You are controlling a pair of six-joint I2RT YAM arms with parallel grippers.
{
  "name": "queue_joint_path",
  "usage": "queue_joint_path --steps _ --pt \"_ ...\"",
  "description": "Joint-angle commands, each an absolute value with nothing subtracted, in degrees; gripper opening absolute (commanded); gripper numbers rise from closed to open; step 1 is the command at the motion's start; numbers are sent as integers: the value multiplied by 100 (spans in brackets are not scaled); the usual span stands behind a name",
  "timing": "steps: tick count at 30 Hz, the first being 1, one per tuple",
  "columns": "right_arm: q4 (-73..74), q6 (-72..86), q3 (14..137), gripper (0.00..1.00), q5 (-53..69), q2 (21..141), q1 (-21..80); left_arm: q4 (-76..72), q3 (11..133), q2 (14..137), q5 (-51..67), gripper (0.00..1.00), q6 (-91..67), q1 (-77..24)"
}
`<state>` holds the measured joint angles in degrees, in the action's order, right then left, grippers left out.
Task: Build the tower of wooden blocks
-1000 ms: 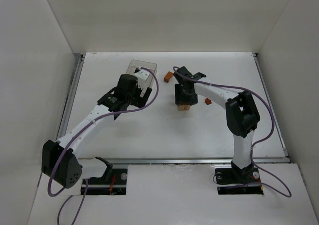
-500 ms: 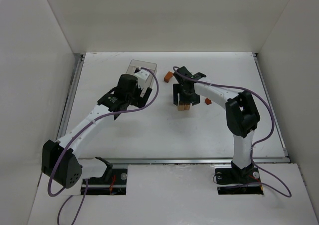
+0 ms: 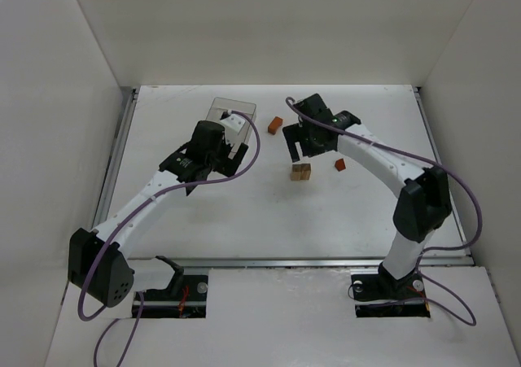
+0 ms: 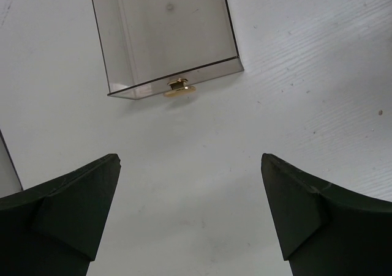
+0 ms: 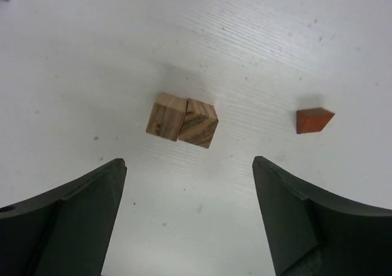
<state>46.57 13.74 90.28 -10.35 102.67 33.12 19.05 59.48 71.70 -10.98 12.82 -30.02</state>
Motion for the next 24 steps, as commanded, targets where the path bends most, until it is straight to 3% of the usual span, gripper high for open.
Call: queue_joint_path --steps 1,3,9,11,24 --pt "4614 -725 9036 87 -355 9905 3366 1749 5906 7084 -1126 99 1354 -3015" --pt "4711 -1534 9035 79 7 9905 3366 1749 5906 7084 -1125 99 1354 -3015" --pt "4368 -3900 8561 79 526 9765 3218 1749 5793 6970 -1239 99 1529 -3015" --pt "4368 -4505 8561 84 850 9765 3112 1749 5722 6908 -1301 99 1582 -3015" --pt "4806 -5906 8622 84 1775 10502 2979 1854 5616 6732 -1406 99 1801 -3015"
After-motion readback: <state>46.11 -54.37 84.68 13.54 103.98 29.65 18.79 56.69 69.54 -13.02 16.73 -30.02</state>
